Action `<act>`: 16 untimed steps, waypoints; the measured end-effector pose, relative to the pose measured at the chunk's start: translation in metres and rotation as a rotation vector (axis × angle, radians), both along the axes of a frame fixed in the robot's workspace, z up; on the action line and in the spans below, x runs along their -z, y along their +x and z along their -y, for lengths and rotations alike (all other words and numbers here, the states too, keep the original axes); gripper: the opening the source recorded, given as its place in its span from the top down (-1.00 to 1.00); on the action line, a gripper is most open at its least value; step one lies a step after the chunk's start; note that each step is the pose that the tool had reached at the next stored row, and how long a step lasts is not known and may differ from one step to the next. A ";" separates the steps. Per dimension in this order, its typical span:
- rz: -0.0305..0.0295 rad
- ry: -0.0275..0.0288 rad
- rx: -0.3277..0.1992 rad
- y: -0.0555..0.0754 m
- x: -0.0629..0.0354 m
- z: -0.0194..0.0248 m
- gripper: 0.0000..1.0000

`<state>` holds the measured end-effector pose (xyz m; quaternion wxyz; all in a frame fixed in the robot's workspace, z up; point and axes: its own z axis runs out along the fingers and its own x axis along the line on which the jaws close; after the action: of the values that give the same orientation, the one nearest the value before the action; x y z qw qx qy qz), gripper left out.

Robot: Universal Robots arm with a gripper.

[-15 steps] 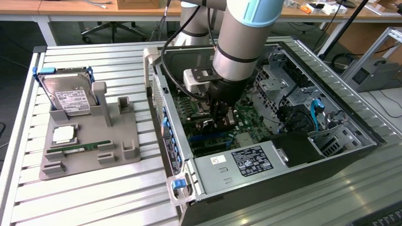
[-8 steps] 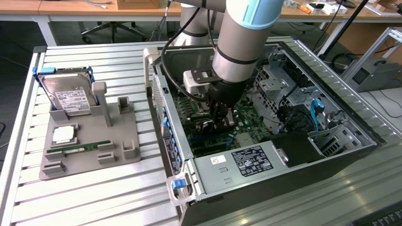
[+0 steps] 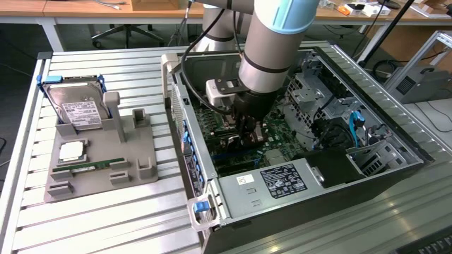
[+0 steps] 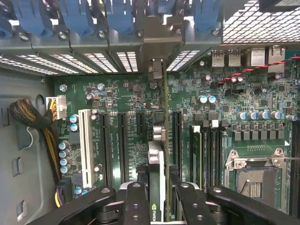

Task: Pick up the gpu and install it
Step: 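Insert the gpu into the slot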

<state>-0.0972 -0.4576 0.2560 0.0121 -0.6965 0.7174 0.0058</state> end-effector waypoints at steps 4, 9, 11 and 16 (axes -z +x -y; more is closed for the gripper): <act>0.0001 0.0003 -0.002 0.000 -0.0023 -0.0001 0.45; 0.0000 0.0000 -0.011 0.000 0.0031 0.0000 0.45; 0.0000 0.0000 -0.011 0.000 0.0035 0.0000 0.45; 0.0000 0.0000 -0.011 0.000 0.0057 0.0000 0.45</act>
<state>-0.0974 -0.4576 0.2503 0.0121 -0.7004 0.7136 0.0059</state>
